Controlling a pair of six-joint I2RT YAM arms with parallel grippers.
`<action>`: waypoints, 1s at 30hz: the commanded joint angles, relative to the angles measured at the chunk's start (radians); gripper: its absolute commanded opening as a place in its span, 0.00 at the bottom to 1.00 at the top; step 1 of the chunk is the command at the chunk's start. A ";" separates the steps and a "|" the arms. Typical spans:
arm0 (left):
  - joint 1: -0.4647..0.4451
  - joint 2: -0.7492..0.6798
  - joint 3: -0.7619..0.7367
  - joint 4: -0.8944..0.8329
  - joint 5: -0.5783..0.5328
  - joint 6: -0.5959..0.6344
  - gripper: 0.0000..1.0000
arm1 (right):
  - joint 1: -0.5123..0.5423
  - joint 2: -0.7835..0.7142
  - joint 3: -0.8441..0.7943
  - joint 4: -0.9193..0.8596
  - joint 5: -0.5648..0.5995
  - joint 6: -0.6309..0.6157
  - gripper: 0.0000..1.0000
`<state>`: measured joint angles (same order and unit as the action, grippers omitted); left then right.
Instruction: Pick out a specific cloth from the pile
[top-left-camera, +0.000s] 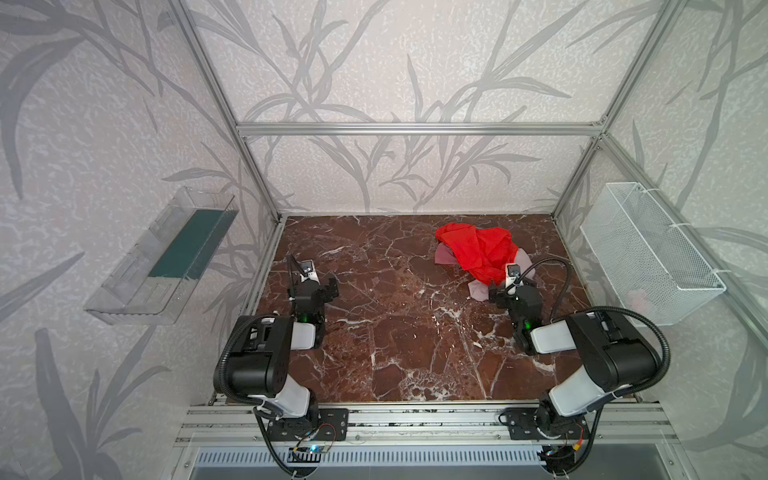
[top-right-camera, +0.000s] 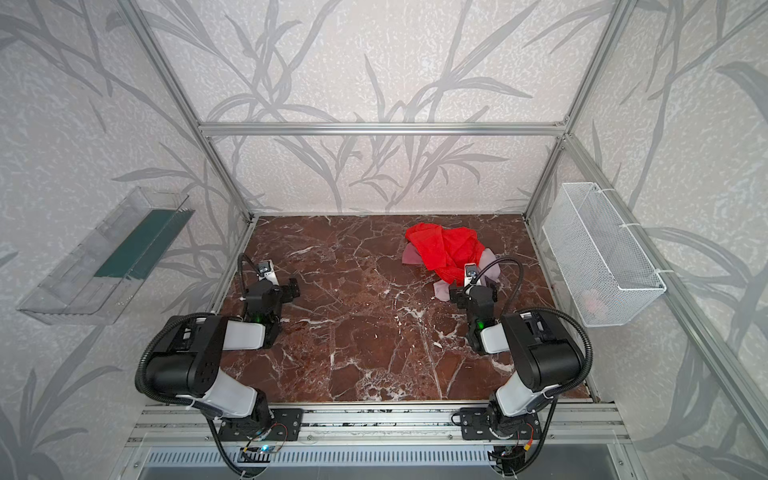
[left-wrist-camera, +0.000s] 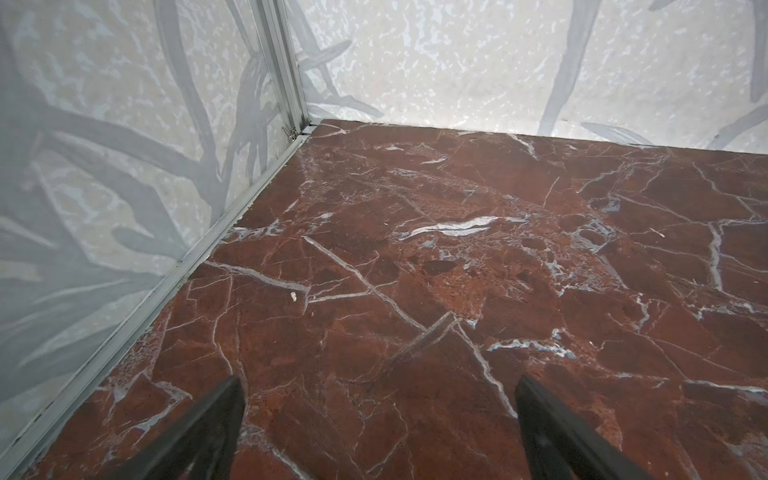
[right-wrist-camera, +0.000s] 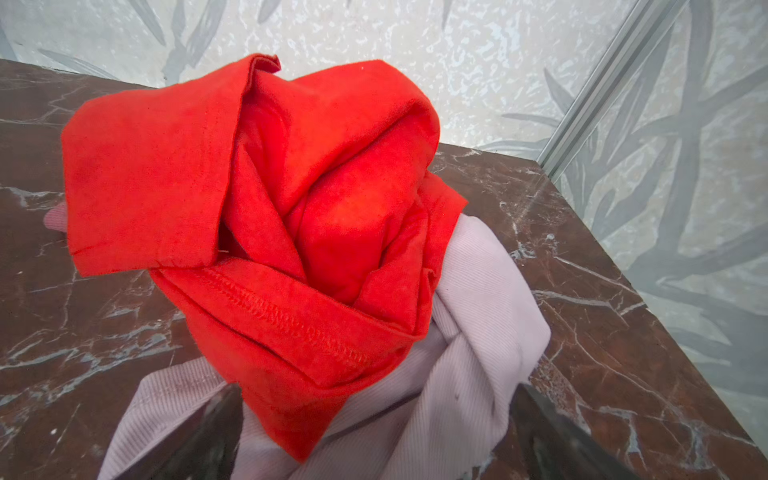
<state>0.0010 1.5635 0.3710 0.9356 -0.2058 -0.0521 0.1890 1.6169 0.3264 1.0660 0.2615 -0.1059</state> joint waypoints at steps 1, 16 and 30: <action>0.000 0.006 0.003 0.020 0.001 0.013 0.99 | 0.003 -0.009 0.011 0.020 0.012 -0.005 0.99; -0.001 0.007 0.004 0.021 0.000 0.012 0.99 | 0.003 -0.008 0.010 0.023 0.014 -0.006 0.99; 0.000 0.006 0.003 0.019 0.002 0.012 0.93 | -0.020 -0.017 0.027 -0.022 -0.030 0.014 0.99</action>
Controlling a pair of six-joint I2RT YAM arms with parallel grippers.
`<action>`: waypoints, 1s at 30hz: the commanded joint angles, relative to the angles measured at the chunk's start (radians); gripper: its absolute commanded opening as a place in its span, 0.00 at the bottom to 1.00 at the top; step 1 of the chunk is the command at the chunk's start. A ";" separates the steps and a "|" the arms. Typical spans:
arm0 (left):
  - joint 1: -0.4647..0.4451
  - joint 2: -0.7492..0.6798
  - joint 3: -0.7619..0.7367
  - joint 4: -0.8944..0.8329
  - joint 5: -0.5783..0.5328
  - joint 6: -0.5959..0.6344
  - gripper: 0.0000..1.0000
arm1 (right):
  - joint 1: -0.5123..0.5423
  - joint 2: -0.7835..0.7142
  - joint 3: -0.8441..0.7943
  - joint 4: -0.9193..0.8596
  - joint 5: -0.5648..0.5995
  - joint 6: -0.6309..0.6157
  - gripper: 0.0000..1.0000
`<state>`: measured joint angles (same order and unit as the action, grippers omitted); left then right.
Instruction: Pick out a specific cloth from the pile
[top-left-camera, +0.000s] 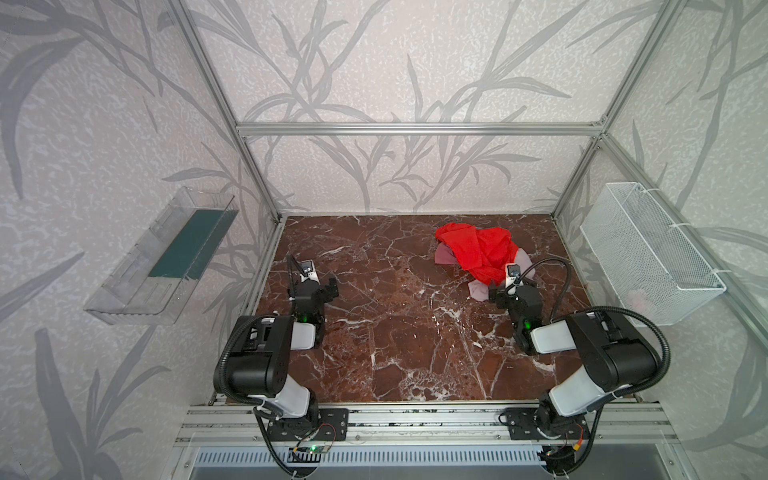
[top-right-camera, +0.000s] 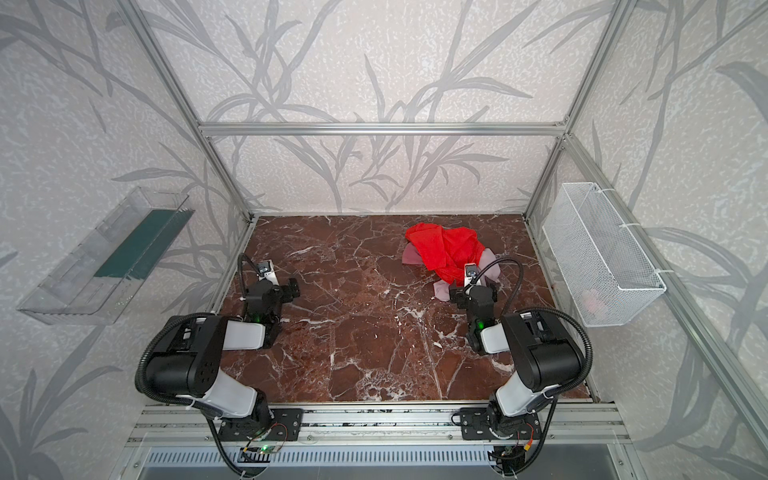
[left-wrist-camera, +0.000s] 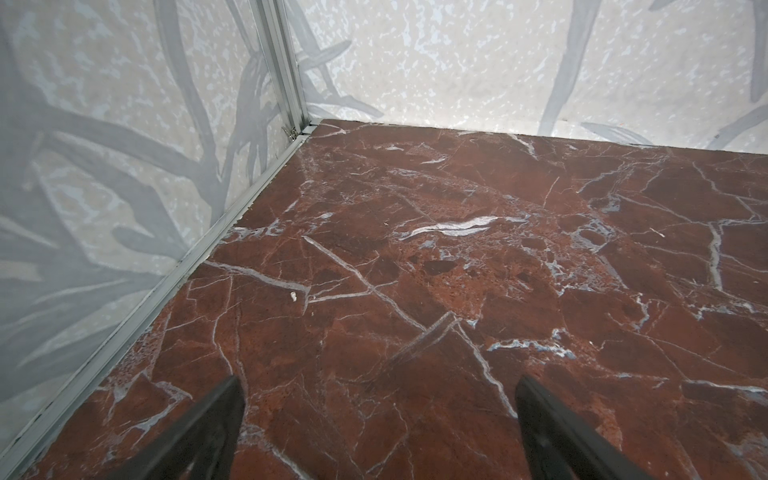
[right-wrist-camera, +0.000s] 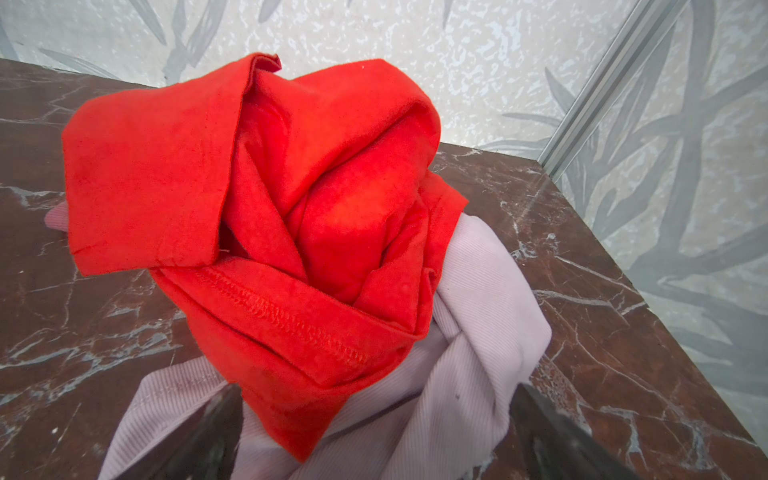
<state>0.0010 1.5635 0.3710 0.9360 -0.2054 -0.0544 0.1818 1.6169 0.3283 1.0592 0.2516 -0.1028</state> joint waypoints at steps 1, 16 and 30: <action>-0.001 0.004 0.004 0.023 0.008 0.022 0.88 | -0.013 -0.016 0.023 -0.009 -0.013 0.010 0.99; -0.060 -0.499 0.193 -0.783 0.107 -0.213 0.60 | 0.270 -0.374 0.446 -0.982 0.084 0.113 0.77; -0.082 -0.479 0.280 -0.972 0.213 -0.320 0.59 | 0.435 0.212 0.974 -1.289 0.008 0.205 0.51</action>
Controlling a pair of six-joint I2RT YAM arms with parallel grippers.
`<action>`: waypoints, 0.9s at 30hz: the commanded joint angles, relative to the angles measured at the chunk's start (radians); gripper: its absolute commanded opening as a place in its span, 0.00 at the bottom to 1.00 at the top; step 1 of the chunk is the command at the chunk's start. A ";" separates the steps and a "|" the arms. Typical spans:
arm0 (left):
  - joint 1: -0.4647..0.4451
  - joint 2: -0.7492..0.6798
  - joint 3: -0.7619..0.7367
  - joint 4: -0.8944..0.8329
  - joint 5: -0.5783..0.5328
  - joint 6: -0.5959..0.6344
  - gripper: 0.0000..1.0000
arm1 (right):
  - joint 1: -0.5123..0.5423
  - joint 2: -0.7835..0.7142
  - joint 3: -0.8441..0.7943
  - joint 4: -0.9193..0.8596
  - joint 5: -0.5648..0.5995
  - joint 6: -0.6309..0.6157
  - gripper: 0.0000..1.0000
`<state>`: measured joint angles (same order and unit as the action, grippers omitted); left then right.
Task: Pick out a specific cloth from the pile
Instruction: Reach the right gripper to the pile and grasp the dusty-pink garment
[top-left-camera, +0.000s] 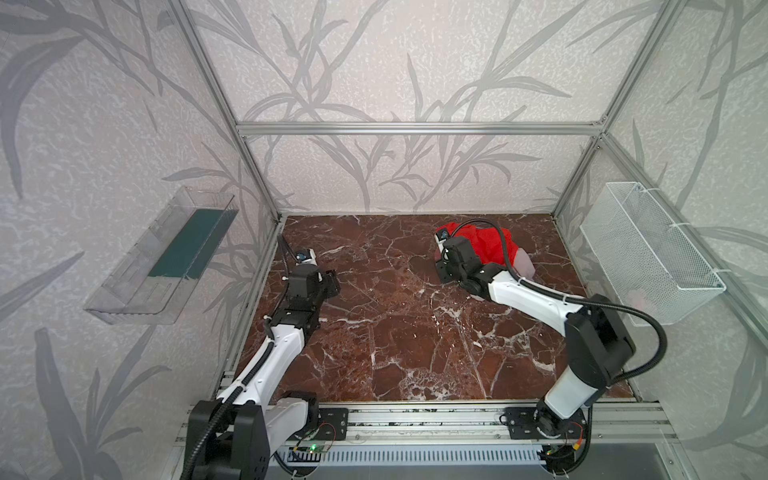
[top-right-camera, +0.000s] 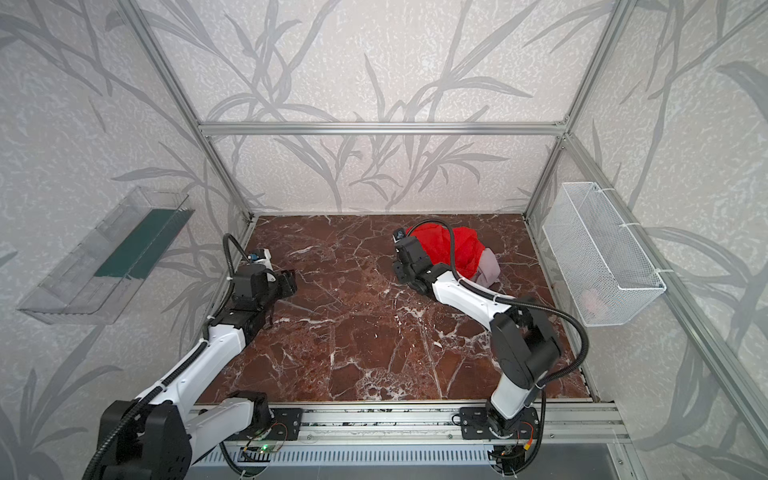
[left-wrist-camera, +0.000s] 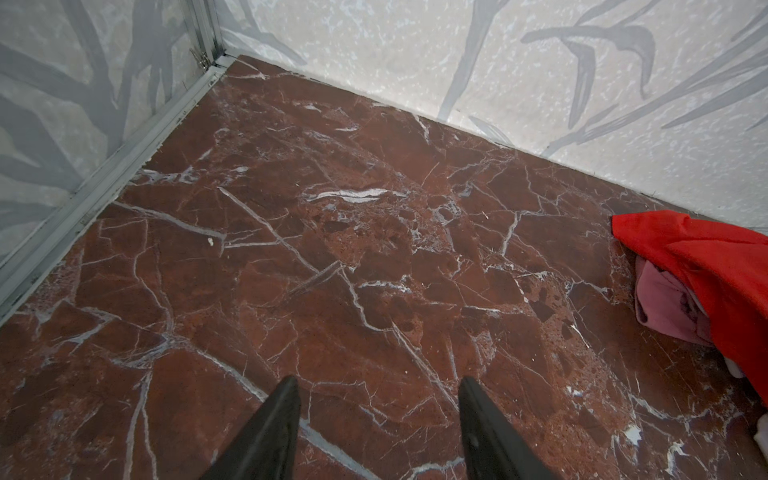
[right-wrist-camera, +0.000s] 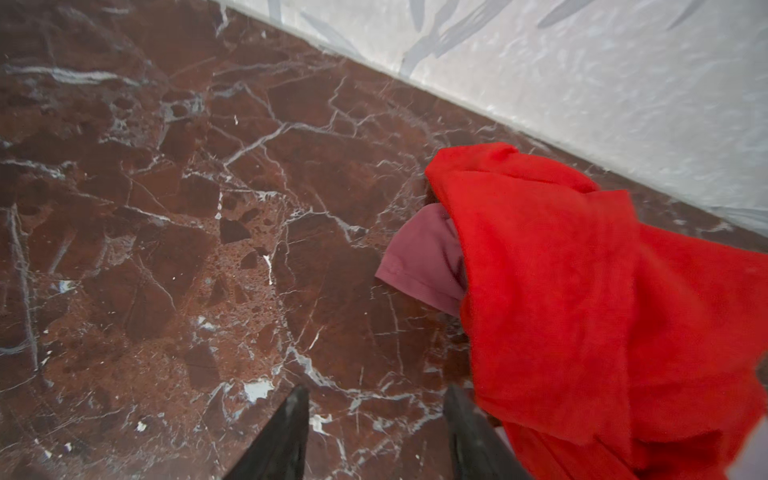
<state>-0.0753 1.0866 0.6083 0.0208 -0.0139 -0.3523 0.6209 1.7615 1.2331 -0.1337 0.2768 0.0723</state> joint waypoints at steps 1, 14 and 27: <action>-0.006 -0.004 0.045 -0.063 0.020 -0.019 0.59 | -0.003 0.104 0.099 -0.102 -0.017 0.033 0.50; -0.008 -0.014 0.045 -0.062 0.036 0.001 0.59 | -0.036 0.395 0.394 -0.230 0.049 0.071 0.48; -0.008 -0.011 0.045 -0.065 0.035 0.015 0.59 | -0.078 0.512 0.527 -0.298 0.011 0.072 0.41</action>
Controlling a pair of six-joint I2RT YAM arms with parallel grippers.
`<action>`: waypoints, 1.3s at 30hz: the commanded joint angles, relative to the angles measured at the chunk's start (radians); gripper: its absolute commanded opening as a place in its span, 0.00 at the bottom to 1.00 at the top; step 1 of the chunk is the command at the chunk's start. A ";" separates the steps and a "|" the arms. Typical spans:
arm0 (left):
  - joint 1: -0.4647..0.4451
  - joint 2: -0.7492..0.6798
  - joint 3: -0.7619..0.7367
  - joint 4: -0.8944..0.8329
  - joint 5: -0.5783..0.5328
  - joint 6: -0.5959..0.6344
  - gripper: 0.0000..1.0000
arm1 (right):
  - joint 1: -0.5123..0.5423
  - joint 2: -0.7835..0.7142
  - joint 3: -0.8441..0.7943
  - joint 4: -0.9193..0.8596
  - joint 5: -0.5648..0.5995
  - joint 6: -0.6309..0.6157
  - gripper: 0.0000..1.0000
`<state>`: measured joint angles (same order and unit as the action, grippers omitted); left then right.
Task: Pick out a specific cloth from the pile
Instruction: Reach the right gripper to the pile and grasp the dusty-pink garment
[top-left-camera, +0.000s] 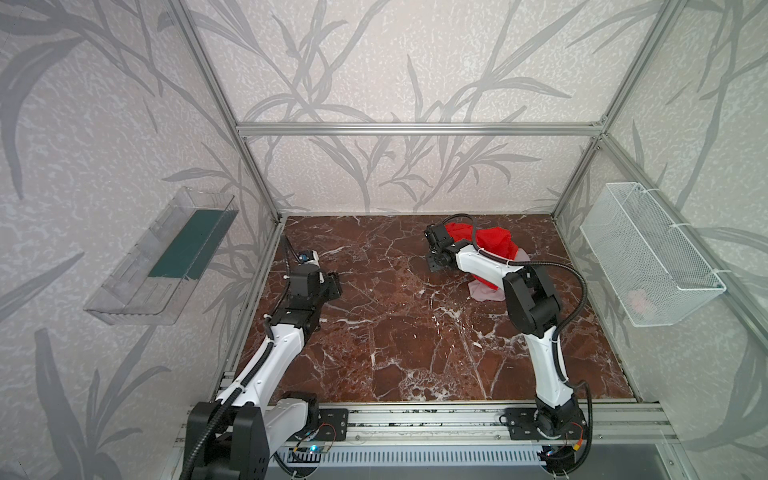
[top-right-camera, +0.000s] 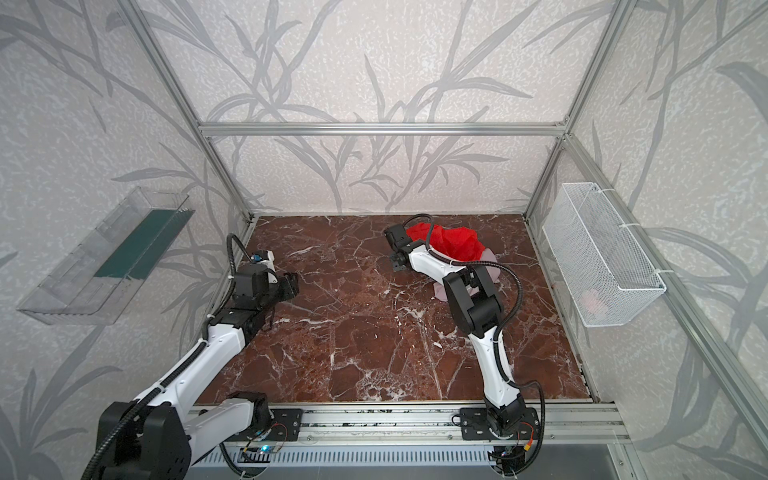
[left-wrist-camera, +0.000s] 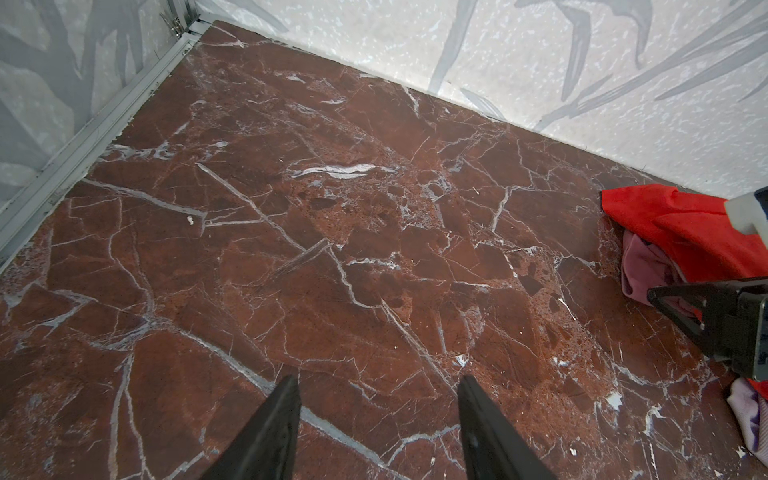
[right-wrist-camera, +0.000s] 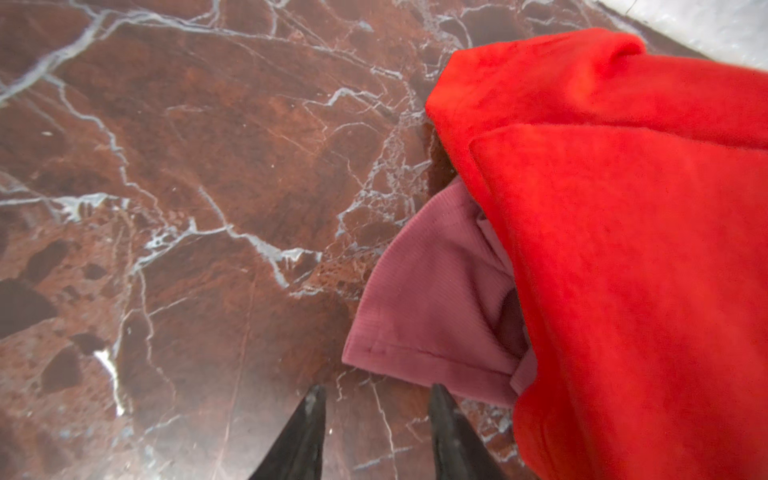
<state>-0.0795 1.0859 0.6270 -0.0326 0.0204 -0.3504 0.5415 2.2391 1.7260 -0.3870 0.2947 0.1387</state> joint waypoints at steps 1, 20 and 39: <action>-0.004 -0.011 0.027 -0.013 0.001 0.013 0.59 | -0.001 0.041 0.043 -0.050 -0.008 0.008 0.41; -0.004 -0.011 0.023 -0.010 -0.007 0.029 0.58 | -0.015 0.160 0.216 -0.165 0.002 0.005 0.34; -0.003 -0.050 0.011 -0.014 -0.014 0.031 0.58 | -0.025 0.214 0.295 -0.234 0.033 0.016 0.13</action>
<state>-0.0795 1.0542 0.6277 -0.0380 0.0193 -0.3317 0.5240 2.4344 2.0003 -0.5793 0.3134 0.1482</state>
